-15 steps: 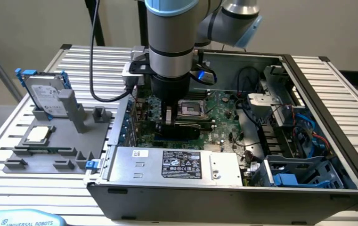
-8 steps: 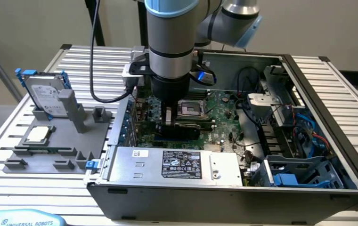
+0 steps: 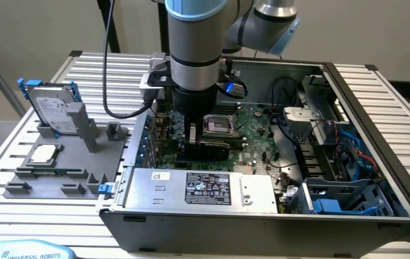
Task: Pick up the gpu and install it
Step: 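Insert the gpu into the slot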
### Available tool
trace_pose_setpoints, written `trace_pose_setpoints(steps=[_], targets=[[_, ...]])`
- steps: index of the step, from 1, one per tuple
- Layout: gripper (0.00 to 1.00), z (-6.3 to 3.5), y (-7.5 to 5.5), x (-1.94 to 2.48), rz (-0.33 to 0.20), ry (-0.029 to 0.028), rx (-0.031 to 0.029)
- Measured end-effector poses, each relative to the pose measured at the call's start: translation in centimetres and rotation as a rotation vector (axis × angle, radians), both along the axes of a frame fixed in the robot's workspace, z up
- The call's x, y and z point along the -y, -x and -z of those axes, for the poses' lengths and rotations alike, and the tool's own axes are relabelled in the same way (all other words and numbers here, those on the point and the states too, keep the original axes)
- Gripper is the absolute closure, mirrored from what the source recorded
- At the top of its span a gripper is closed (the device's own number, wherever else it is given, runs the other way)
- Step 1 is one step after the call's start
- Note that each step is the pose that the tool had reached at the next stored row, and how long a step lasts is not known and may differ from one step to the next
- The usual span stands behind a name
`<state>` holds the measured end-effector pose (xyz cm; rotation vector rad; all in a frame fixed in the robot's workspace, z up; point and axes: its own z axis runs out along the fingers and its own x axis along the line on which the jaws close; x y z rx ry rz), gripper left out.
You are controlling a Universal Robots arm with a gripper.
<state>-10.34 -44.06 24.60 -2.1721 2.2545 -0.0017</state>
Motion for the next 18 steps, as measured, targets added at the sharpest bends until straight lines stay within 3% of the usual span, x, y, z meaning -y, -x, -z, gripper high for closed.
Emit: trace_pose_setpoints(steps=[7, 9, 10, 12, 18], targets=[[0.73, 0.04, 0.0, -0.03, 0.001, -0.0018, -0.0014], [0.72, 0.08, 0.0, -0.03, 0.001, -0.0017, 0.0007], [0.65, 0.02, 0.0, -0.01, 0.000, -0.0006, 0.0001], [0.65, -0.19, 0.0, 0.00, 0.000, -0.0001, -0.0002], [0.65, -2.61, 0.0, -0.01, 0.000, -0.0003, -0.0002]])
